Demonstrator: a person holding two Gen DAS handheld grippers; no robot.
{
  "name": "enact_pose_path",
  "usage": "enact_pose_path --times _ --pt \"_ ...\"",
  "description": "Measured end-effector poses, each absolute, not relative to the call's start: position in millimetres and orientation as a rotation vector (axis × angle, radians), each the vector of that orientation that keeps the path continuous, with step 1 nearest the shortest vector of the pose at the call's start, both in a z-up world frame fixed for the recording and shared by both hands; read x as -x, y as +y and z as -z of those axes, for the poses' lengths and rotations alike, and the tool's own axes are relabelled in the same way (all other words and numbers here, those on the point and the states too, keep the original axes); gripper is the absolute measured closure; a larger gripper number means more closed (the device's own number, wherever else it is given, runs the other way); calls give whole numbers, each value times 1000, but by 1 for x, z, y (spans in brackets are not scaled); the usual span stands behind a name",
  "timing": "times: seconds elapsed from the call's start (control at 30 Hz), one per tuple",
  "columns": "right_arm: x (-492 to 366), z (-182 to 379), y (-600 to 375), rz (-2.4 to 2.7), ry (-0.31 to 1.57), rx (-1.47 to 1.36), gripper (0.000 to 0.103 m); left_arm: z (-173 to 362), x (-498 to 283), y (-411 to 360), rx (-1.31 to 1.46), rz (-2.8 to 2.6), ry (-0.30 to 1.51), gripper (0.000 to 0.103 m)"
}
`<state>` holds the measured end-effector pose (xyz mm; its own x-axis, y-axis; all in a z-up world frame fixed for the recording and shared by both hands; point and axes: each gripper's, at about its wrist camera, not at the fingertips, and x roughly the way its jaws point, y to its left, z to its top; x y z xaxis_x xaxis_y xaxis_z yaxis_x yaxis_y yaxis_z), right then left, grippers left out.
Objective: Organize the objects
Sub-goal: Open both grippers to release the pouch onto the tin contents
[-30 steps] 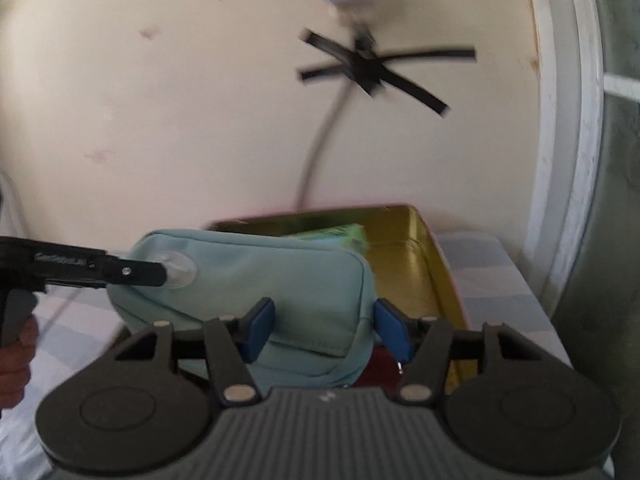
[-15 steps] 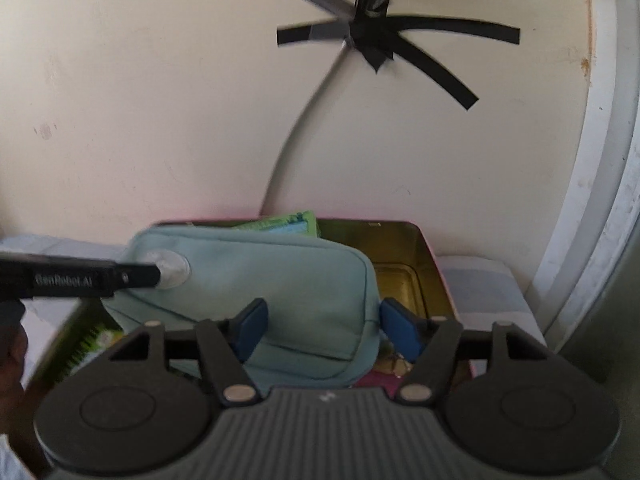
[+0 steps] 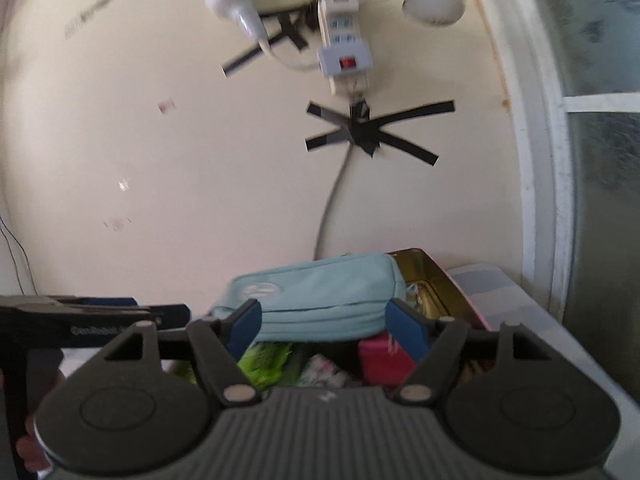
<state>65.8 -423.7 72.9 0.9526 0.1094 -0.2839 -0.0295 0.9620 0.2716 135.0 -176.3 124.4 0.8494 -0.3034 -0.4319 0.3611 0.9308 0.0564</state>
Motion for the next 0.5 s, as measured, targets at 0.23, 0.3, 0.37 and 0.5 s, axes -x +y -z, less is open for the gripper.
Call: enact_pose_path --times 0.23,0.3,0.37,0.5 --pt "-3 -64 -414 -25 260 -394 23 -121 -82 -163 -150 372 416 23" --pt "7 -61 -413 -13 263 -425 22 -120 -71 -159 -148 375 416 23" --pt "20 -60 -410 -2 260 -442 20 -118 -60 -154 -146 375 417 22" --pt "41 -58 -399 1 263 -444 10 -113 -42 -142 -134 377 420 16"
